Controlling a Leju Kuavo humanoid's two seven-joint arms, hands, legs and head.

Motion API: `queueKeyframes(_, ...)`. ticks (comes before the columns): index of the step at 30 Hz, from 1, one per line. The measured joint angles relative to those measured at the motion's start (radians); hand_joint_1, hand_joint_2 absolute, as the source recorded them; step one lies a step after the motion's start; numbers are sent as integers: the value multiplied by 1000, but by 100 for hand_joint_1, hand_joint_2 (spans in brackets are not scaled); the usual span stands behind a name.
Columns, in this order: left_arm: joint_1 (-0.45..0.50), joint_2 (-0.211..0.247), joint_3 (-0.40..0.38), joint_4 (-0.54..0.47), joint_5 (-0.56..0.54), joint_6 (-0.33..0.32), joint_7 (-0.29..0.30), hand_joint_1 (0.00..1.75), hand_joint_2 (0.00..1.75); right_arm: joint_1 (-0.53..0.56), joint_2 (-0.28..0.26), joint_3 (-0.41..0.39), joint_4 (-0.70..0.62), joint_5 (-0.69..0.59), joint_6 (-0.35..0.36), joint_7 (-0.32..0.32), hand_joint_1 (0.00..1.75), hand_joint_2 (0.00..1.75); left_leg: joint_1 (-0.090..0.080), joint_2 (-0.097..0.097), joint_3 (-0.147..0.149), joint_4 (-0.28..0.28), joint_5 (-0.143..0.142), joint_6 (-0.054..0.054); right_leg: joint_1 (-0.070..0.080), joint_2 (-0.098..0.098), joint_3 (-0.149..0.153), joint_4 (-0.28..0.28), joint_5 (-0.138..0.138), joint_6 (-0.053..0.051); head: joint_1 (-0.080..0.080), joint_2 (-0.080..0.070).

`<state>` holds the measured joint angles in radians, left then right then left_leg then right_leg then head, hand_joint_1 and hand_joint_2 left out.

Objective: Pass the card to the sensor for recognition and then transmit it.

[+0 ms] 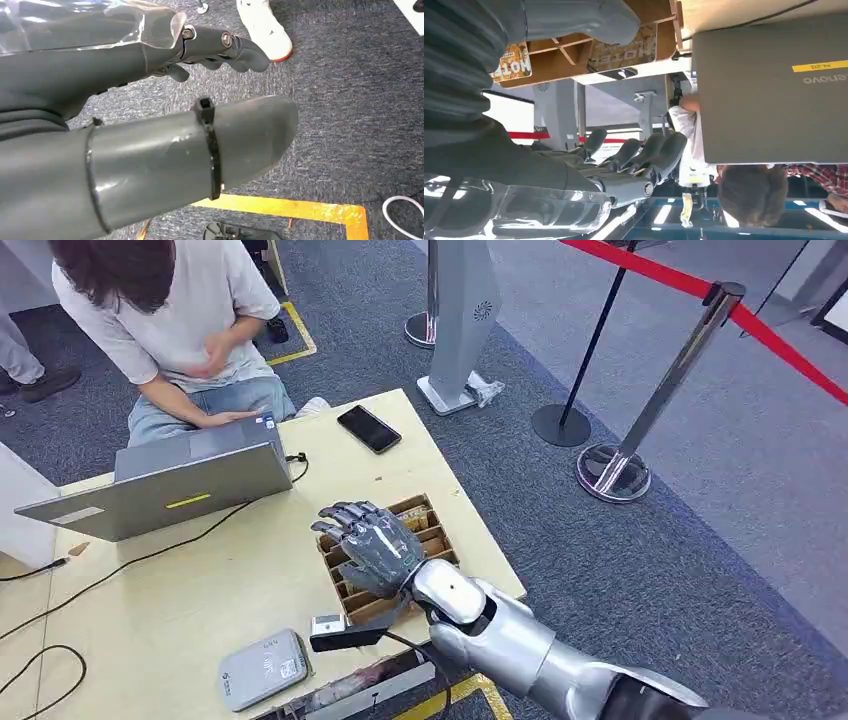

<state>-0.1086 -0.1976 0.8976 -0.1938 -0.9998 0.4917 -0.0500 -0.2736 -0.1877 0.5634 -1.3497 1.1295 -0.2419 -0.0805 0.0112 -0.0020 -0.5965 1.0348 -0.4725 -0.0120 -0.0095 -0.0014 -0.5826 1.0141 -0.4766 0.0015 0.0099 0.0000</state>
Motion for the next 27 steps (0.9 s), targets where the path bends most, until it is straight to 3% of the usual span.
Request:
queueKeyframes(8, 0, 3, 0, 0, -9, -10, 0, 0, 0, -2, 0, -8, 21, 4, 0, 12, 66, 175, 0, 0, 0, 0, 0, 0, 0, 0, 0, 0, 0, 0, 0, 0)
queueKeyframes(18, -1, 3, 0, 0, -15, -10, 3, 0, 0, -33, 0, -16, 93, 20, -2, 26, 54, 175, 0, 0, 0, 0, 0, 0, 0, 0, 0, 0, 0, 0, 0, 0)
queueKeyframes(27, -1, 3, 0, 0, -8, -10, 6, 0, 0, -63, 6, -21, 137, 22, -2, 26, 61, 175, 0, 0, 0, 0, 0, 0, 0, 0, 0, 0, 0, 0, 0, 0)
